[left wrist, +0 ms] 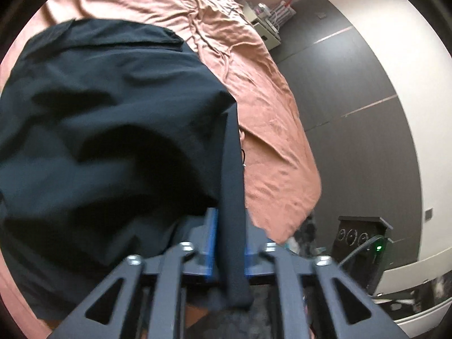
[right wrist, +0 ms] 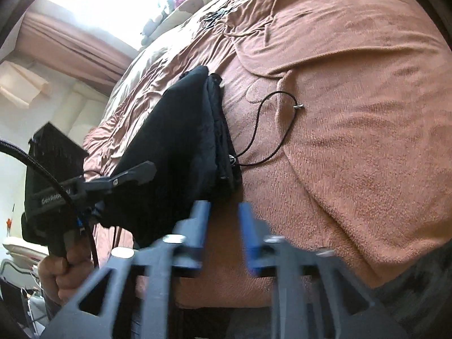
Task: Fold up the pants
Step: 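Lower the black pants onto the duvet and open both grippers, then grasp the folded pants edge with both grippers and press it flat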
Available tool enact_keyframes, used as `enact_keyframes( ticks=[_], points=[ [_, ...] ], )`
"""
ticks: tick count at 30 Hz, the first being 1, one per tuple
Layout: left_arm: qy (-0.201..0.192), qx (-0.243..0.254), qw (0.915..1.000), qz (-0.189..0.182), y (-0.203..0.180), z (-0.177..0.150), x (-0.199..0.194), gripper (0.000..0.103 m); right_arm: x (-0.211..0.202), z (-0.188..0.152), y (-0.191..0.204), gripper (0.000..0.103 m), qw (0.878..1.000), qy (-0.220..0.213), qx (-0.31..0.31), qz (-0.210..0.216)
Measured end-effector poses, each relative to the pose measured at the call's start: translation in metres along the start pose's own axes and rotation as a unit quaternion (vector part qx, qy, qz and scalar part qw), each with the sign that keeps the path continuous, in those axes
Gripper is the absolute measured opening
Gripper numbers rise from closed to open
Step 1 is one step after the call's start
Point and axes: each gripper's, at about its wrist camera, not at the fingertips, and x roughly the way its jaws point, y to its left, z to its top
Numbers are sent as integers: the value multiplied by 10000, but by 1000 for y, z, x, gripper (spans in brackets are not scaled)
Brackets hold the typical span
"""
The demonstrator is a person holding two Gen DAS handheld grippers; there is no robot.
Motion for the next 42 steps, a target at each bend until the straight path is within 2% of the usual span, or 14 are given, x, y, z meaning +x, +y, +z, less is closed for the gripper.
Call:
enact_keyframes(
  ticks=[1, 2, 3, 7, 14, 19, 24, 25, 28, 31, 33, 38, 41, 42],
  points=[
    [-44, -37, 10000, -31, -1, 0, -2, 47, -2, 0, 1, 61, 10000, -53, -12, 11],
    [-124, -52, 9999, -13, 0, -1, -7, 59, -4, 0, 1, 61, 10000, -72, -23, 48],
    [-216, -49, 9998, 17, 2, -2, -12, 63, -5, 0, 2, 61, 9999, -67, -27, 92],
    [-455, -116, 9989, 43, 10, -8, -32, 65, -6, 2, 1, 61, 9998, -118, -58, 165],
    [-829, -278, 9952, 436, 37, -22, -69, 65, 4, 3, 11, 61, 9989, -28, -192, 418],
    [-1114, -470, 9897, 769, 63, -32, -95, 65, 2, 5, 13, 61, 9979, -209, -156, 597],
    [-1255, -682, 9834, 1122, 89, -41, -107, 64, 21, 6, 20, 61, 9992, 9, -305, 242],
    [-1254, -742, 9823, 1181, 93, -44, -109, 64, 27, 7, 22, 59, 9993, 57, -335, 169],
    [-1140, -879, 9809, 1304, 106, -51, -107, 50, 39, 9, 18, 10, 9994, 284, -220, -7],
    [-967, -914, 9804, 1455, 111, -56, -99, 37, 37, 8, 15, 3, 9994, 183, -296, -25],
    [-832, -981, 9795, 1549, 117, -59, -93, 26, 40, 7, 7, 3, 9993, 223, -269, -144],
    [-719, -1157, 9813, 1358, 128, -65, -95, 25, 48, 3, -9, 3, 9963, 394, -263, -719],
    [-749, -1212, 9827, 1183, 130, -66, -102, 25, 35, 8, -4, 4, 9955, 186, -324, -869],
    [-775, -1229, 9833, 1097, 131, -66, -104, 30, 30, 11, -1, 4, 9957, 63, -342, -861]
  ],
)
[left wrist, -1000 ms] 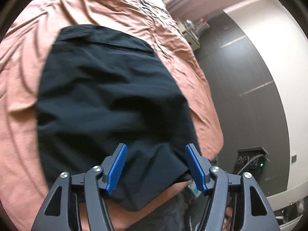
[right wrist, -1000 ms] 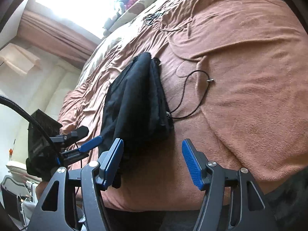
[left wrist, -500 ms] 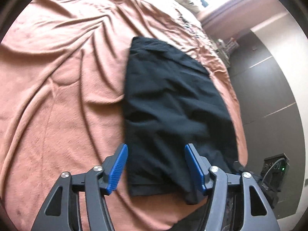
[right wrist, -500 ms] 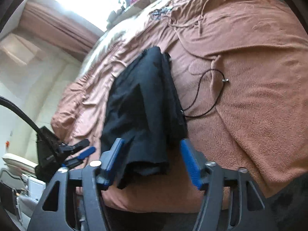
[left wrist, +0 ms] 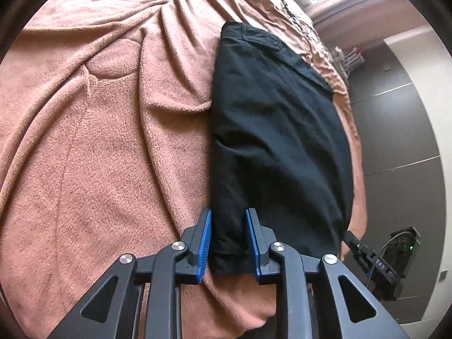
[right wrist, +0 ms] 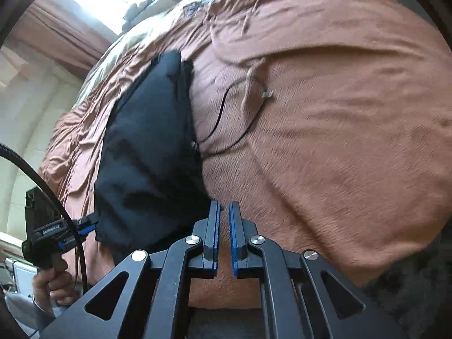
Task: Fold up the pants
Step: 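Grasp the folded pants edge with both grippers and press it flat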
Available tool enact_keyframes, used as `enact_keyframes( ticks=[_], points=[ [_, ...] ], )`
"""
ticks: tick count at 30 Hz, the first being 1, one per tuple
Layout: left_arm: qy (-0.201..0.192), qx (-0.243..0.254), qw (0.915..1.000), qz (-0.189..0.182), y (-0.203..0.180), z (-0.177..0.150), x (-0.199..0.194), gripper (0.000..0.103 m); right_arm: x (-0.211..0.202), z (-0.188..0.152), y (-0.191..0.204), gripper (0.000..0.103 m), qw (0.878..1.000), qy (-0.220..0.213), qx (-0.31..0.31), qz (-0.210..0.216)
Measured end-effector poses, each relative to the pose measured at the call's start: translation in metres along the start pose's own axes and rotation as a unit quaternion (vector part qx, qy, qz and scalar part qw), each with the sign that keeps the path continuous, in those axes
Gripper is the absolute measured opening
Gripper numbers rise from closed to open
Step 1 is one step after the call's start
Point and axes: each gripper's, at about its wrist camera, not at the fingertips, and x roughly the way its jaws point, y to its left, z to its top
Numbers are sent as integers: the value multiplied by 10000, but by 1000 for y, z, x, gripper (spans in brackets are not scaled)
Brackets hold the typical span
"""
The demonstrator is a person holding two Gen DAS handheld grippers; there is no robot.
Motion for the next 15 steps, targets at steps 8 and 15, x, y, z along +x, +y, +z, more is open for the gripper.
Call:
enact_keyframes(
  ticks=[8, 15],
  points=[
    [-87, -283, 9988, -385, 15, 4, -8, 46, 10, 28, 23, 22, 9981, -73, -179, 579],
    [33, -452, 9964, -716, 20, 10, 2, 46, 48, 48, 19, 22, 9963, 216, -220, 808]
  ],
)
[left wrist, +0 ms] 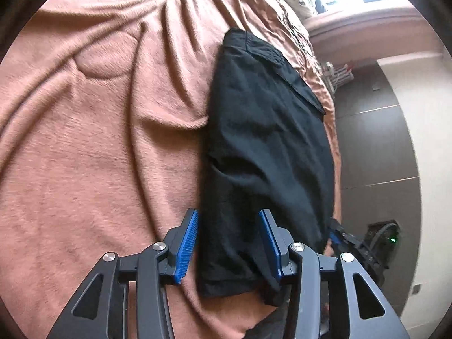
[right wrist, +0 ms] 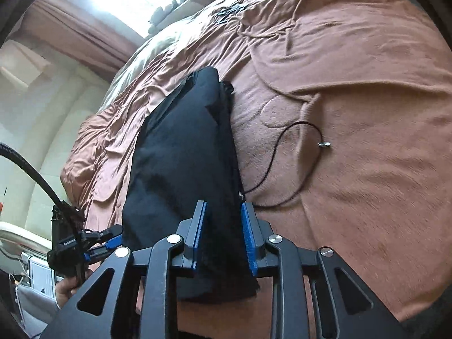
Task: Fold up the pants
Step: 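Grasp the folded pants edge with both grippers and press it flat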
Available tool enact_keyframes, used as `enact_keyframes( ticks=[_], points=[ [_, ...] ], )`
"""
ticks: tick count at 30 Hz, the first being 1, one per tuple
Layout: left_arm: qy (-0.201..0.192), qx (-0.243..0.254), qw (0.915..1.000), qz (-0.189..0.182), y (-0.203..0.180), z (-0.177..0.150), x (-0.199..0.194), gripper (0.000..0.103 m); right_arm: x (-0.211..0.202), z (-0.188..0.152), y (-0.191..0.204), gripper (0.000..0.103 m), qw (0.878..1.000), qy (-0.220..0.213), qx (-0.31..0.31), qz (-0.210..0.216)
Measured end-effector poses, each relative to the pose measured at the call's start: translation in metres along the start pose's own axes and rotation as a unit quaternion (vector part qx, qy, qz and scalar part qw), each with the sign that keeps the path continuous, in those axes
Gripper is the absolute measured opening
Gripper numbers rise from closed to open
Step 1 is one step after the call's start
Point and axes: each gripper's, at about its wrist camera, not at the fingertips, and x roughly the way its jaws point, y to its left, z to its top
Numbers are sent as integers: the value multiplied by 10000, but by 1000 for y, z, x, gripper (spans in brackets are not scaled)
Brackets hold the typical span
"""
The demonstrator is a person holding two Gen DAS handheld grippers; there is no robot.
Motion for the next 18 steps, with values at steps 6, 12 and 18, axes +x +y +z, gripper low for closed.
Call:
enact_keyframes(
  ticks=[6, 12, 18],
  points=[
    [137, -85, 9997, -208, 0, -3, 12, 43, 22, 7, -14, 22, 9996, 156, 203, 129],
    [240, 12, 9996, -112, -1, -8, 5, 12, 32, 5, -29, 22, 9966, 294, 559, 534],
    [148, 192, 9995, -213, -3, -11, -23, 9, 26, -1, -20, 18, 9966, 293, 486, 592]
  ],
)
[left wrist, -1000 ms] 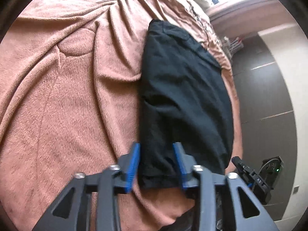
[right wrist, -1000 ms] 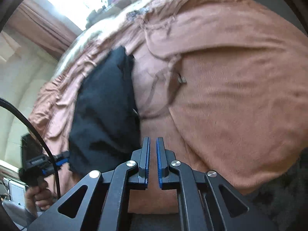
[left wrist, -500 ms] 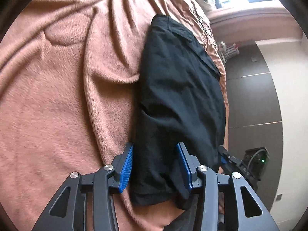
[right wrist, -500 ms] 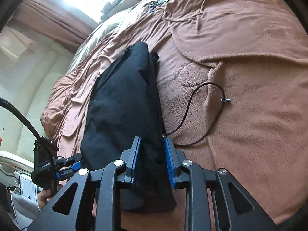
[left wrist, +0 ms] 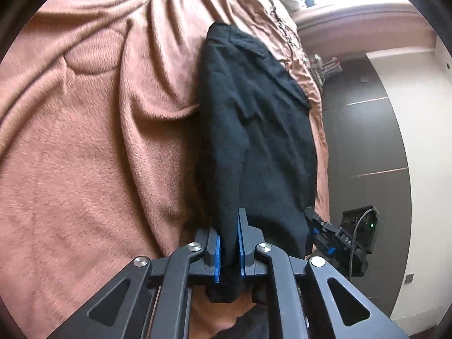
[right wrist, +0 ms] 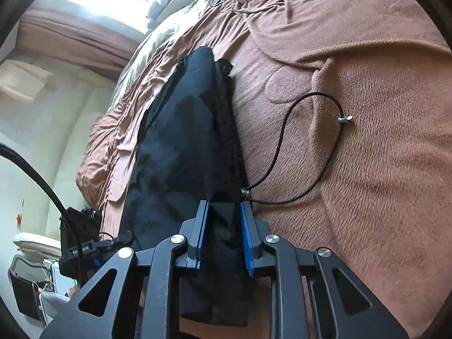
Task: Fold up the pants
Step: 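Grasp the folded pants edge with both grippers and press it flat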
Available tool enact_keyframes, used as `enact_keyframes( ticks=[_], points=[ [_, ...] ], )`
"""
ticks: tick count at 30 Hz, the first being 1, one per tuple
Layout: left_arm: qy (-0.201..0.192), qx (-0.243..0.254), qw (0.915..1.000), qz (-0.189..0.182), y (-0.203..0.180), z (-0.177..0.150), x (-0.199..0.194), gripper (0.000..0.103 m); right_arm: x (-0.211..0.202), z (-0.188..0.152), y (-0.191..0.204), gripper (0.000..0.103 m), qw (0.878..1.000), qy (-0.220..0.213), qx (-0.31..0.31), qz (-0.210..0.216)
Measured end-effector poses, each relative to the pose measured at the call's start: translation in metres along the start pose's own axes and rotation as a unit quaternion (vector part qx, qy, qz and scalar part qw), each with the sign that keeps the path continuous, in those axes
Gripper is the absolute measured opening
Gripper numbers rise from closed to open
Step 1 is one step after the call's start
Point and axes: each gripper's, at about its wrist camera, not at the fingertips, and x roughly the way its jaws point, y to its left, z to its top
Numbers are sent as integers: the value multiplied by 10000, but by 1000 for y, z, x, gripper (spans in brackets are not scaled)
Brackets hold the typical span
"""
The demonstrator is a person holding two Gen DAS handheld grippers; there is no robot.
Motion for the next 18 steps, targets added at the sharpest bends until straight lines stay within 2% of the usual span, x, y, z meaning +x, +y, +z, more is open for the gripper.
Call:
enact_keyframes(
  ticks=[8, 18],
  points=[
    [-49, -6, 9996, 277, 9, -13, -24, 9, 3, -29, 10, 17, 9998, 122, 33, 129],
    [4, 77, 9990, 429, 14, -19, -36, 9, 5, -45, 21, 17, 9997, 186, 5, 137]
  ],
)
